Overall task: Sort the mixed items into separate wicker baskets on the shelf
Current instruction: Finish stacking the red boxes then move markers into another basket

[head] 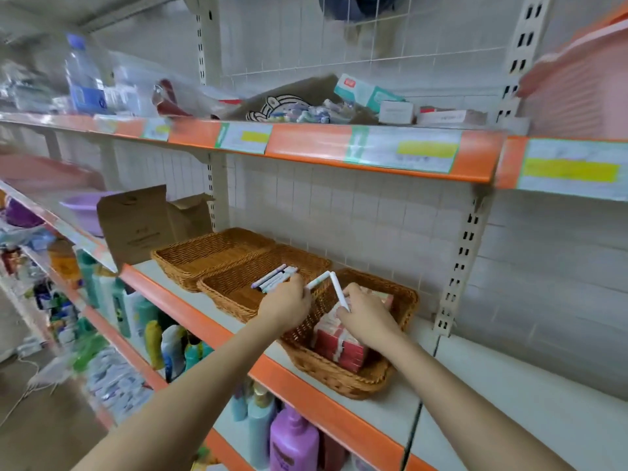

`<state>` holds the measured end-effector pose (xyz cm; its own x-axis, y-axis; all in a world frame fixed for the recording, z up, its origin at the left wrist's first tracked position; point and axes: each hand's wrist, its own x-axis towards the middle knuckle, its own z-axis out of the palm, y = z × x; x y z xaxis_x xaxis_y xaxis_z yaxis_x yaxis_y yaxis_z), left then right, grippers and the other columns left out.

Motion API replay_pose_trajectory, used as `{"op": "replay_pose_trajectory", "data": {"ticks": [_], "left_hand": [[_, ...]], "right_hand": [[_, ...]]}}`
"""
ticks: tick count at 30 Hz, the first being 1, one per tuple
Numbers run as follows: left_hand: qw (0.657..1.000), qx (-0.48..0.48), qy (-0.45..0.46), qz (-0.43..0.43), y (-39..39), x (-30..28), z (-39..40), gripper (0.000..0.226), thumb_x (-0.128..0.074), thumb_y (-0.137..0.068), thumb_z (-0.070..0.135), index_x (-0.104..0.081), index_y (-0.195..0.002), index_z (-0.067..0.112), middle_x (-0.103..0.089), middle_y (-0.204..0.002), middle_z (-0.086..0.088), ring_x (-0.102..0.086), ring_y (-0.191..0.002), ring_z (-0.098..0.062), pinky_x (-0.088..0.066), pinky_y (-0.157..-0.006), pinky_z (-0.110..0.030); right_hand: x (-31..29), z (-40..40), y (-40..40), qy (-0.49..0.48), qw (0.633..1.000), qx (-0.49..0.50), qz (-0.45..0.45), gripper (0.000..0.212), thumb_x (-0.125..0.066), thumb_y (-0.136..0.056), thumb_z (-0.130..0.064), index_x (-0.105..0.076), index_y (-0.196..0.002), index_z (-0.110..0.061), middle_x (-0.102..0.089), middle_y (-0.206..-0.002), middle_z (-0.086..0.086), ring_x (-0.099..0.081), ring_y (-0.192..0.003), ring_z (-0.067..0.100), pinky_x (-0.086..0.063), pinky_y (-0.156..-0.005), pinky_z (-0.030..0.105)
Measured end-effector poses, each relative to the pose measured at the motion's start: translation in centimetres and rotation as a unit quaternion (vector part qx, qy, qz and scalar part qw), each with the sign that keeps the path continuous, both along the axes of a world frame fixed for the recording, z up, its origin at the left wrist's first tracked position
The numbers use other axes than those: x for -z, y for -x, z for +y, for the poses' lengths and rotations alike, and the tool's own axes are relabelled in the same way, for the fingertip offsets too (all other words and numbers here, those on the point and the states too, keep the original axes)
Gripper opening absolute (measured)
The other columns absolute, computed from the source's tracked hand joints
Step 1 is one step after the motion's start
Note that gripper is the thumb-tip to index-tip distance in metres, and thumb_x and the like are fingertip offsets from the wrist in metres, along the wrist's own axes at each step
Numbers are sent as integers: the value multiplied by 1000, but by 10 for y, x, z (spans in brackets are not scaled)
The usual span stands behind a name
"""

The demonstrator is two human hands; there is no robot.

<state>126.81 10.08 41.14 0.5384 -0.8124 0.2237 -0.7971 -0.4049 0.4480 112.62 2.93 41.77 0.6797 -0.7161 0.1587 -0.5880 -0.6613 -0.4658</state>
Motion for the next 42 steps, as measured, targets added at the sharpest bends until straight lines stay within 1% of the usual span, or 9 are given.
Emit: {"op": "replay_pose_trajectory", "data": {"ticks": [4, 13, 21, 27, 30, 34, 38, 40, 42], "left_hand": [[1000, 8, -5, -7, -56, 0, 2, 34, -32, -102, 29, -45, -122, 5, -63, -108, -17, -60, -95, -35, -44, -72, -37], [999, 40, -20, 9, -149, 8, -6, 29, -34, -99, 30, -50, -104, 7, -63, -99, -14, -59, -88, -34, -40, -65, -36], [997, 63, -42, 22, -186, 15, -43, 24, -37, -100, 24, -47, -108, 4, -63, -108, -17, -59, -94, -34, -42, -70, -35], [995, 60, -77, 4, -202, 16, -78, 26, -44, -96, 24, -51, -111, 5, -65, -104, -12, -62, -93, -29, -43, -66, -31], [993, 68, -92, 1, -207, 18, -88, 22, -45, -95, 20, -52, -110, 6, -65, -94, -10, -66, -85, -26, -44, -60, -26], [990, 84, -113, -17, -216, 23, -98, 24, -46, -97, 21, -53, -111, 4, -62, -92, -9, -68, -77, -22, -45, -52, -21], [975, 122, -156, -102, -220, 27, -100, 33, -48, -93, 9, -45, -126, 4, -53, -124, -16, -56, -113, -31, -48, -90, -33], [964, 147, -169, -142, -222, 31, -99, 39, -49, -91, 6, -42, -130, 5, -52, -126, -17, -54, -115, -32, -46, -92, -35], [956, 163, -174, -172, -225, 33, -99, 40, -49, -91, 4, -43, -131, 5, -52, -126, -16, -55, -114, -31, -47, -91, -36]], "right_hand": [[3, 3, -56, -21, 1000, 16, -13, 29, -45, -97, -25, -46, -124, -14, -59, -91, 7, -57, -68, 21, -42, -53, 30], [12, 8, -148, -34, 997, 75, -14, 29, -49, -94, -23, -49, -121, -12, -64, -100, 10, -62, -84, 26, -48, -66, 31], [14, -31, -191, -14, 994, 97, 37, 34, -49, -96, -23, -48, -126, -6, -63, -113, 15, -63, -97, 29, -48, -69, 32], [25, -65, -220, -19, 991, 95, 92, 12, -46, -96, -15, -52, -99, -5, -57, -94, 14, -57, -82, 29, -27, -47, 25], [37, -78, -233, -32, 984, 119, 129, 30, -44, -95, -10, -31, -69, -14, -44, -75, 6, -43, -61, 19, -29, -45, 25], [48, -90, -248, -41, 980, 131, 146, 11, -47, -92, -1, -56, -99, -1, -54, -88, 13, -42, -65, 21, -29, -45, 25], [54, -92, -255, -49, 974, 125, 185, 22, -56, -90, -4, -56, -112, 0, -59, -108, 17, -55, -89, 27, -32, -47, 24], [55, -90, -256, -52, 970, 134, 196, 40, -59, -91, -9, -51, -130, -1, -56, -125, 18, -58, -106, 31, -44, -63, 30], [52, -83, -257, -51, 969, 138, 197, 30, -51, -96, -10, -54, -125, -3, -58, -121, 16, -59, -107, 29, -43, -64, 27]]}}
